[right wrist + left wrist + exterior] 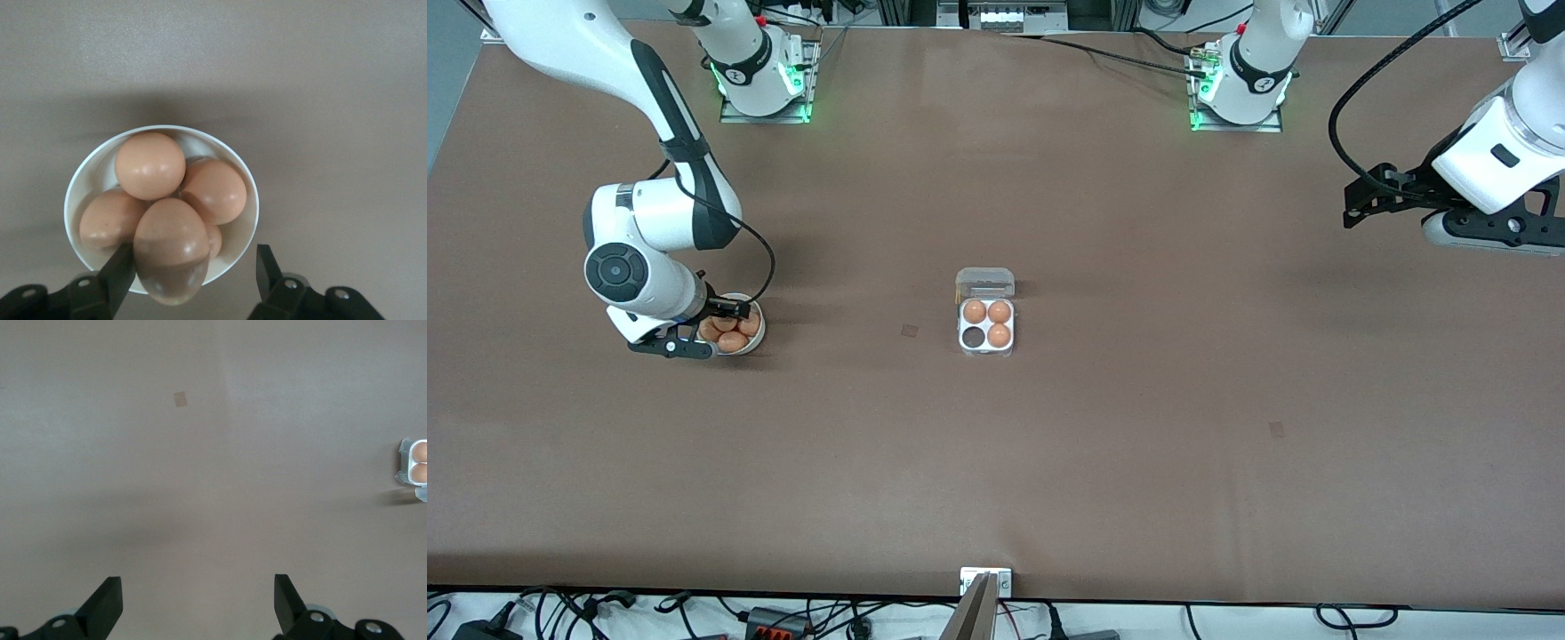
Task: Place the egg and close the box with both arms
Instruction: 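Close the right gripper around one brown egg in the bowl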
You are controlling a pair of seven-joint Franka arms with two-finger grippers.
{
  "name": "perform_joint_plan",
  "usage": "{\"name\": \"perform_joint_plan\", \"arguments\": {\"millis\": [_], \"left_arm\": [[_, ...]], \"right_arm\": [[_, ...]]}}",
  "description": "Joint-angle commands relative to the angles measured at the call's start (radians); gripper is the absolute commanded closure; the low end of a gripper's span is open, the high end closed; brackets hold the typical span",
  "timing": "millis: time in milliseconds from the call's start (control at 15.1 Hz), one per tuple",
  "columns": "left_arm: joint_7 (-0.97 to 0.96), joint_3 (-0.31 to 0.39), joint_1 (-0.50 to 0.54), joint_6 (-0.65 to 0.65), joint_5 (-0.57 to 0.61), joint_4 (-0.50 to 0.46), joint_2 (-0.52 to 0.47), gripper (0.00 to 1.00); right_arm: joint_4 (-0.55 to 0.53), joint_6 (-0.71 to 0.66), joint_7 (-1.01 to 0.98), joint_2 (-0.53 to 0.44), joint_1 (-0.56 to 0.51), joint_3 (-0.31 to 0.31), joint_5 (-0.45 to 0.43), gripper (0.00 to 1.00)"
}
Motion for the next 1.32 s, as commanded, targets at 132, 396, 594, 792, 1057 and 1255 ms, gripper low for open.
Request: {"name": "perform_joint_plan", "arguments": {"millis": [132,396,594,792,1057,1255], "left_arm": [[0.006,-0.003,-0.004,-0.015,0.019,0.028,0.013,0.0],[0.006,-0.002,-0.002,-0.013,0.019,0.03,0.013,0.0],[0.006,-0.003,-0.002,-0.012,0.019,0.03,0.013,0.0],[0.006,-0.002,-0.001,-0.012,0.019,0.03,0.013,0.0],[0.007,-0.002,0.001,-0.012,0.019,0.03,0.013,0.0],[0.006,-0.002,-0.002,-0.012,0.019,0.03,0.013,0.0]], "right_arm": [[-0.01,-0.014,0.003,-0.026,-0.005,0.007,-0.012,0.25],[-0.005,-0.022,0.004,-0.025,-0.003,0.008,-0.007,0.3],[-0.005,-0.022,0.01,-0.023,-0.003,0.01,-0.007,0.31],[-0.005,-0.014,0.012,-0.017,-0.003,0.011,-0.004,0.32],[0.016,-0.005,0.012,-0.001,-0.005,0.011,0.001,0.39],[0.032,-0.007,0.012,0.007,-0.005,0.011,0.002,0.39]]}}
